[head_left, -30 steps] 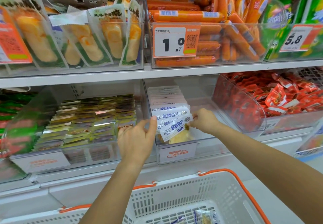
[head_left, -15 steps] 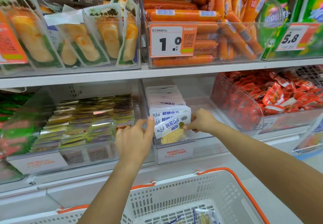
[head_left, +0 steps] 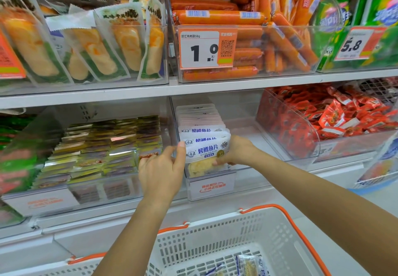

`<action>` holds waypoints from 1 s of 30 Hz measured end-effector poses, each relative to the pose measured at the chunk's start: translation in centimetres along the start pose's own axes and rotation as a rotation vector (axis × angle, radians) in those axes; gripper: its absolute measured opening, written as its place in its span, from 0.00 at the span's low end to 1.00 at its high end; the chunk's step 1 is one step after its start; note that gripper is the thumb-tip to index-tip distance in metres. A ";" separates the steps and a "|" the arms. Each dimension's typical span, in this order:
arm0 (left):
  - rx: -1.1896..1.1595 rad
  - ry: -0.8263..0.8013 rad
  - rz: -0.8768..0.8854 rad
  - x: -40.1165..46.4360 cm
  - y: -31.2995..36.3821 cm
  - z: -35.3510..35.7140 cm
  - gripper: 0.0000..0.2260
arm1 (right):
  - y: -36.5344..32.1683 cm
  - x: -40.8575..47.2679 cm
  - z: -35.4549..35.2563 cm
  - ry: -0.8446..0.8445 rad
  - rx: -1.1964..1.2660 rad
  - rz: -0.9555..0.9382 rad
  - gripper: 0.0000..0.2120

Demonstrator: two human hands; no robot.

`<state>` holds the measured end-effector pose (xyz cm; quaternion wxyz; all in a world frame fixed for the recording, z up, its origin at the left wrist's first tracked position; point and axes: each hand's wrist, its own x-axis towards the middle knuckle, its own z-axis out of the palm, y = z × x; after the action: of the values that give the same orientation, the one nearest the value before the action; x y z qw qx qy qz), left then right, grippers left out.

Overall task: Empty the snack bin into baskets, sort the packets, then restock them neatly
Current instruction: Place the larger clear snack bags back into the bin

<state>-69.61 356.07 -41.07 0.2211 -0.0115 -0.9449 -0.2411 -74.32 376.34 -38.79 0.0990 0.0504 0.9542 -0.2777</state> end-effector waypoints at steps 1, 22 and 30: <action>0.002 -0.002 -0.001 0.0 -0.1 0.1 0.37 | 0.0 0.2 0.0 0.034 -0.047 0.012 0.24; 0.034 -0.031 0.051 0.0 -0.2 0.0 0.29 | 0.4 0.3 0.1 -0.066 0.206 -0.031 0.22; -0.264 0.146 0.213 -2.0 -0.5 -2.3 0.21 | 2.5 -9.1 -1.5 0.436 0.377 -0.273 0.09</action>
<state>-66.91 354.77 -40.33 0.3099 -0.1229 -0.8799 -0.3386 -65.35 378.84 -36.89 -0.1570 -0.0025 0.8827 -0.4428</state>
